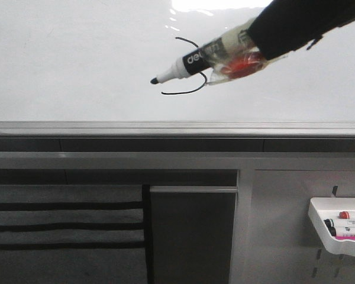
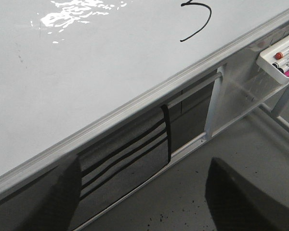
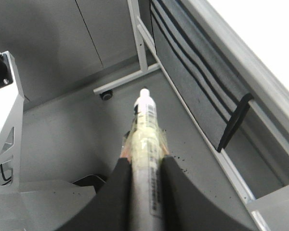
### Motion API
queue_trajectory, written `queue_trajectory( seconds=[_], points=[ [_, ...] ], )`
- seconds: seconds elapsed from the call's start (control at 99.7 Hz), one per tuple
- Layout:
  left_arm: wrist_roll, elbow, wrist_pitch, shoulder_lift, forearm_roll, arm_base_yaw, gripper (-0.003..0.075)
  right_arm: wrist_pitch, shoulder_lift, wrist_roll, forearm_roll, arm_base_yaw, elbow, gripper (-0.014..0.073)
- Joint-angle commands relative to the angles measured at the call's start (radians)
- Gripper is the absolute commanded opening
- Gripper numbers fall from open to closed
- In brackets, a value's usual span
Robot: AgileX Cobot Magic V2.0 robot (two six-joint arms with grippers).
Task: Write number 3 on whiteboard
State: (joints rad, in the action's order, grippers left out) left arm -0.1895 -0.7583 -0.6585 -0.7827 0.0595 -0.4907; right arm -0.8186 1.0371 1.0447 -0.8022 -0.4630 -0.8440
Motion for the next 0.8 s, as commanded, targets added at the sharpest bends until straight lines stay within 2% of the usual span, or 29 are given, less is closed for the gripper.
queue_trajectory(
  seconds=[0.0, 0.181, 0.331, 0.572, 0.793],
  points=[
    [0.013, -0.025, 0.074, 0.0, 0.005, 0.002, 0.0492, 0.017, -0.028, 0.018, -0.044, -0.001, -0.021, -0.0023],
    [0.013, -0.025, 0.074, 0.0, 0.005, 0.002, 0.0492, 0.021, -0.028, 0.099, -0.036, -0.001, -0.023, -0.0023],
    [0.013, -0.025, 0.113, -0.003, 0.005, 0.002, 0.0492, 0.049, -0.028, 0.232, -0.036, -0.001, -0.028, -0.0023],
    [-0.003, -0.034, 0.142, -0.033, 0.055, -0.005, 0.0492, 0.081, -0.028, 0.299, -0.038, -0.003, -0.032, -0.0023],
    [-0.256, -0.124, 0.054, -0.158, 0.114, -0.098, 0.0492, 0.14, -0.022, 0.416, -0.041, -0.045, -0.088, -0.0023]
  ],
)
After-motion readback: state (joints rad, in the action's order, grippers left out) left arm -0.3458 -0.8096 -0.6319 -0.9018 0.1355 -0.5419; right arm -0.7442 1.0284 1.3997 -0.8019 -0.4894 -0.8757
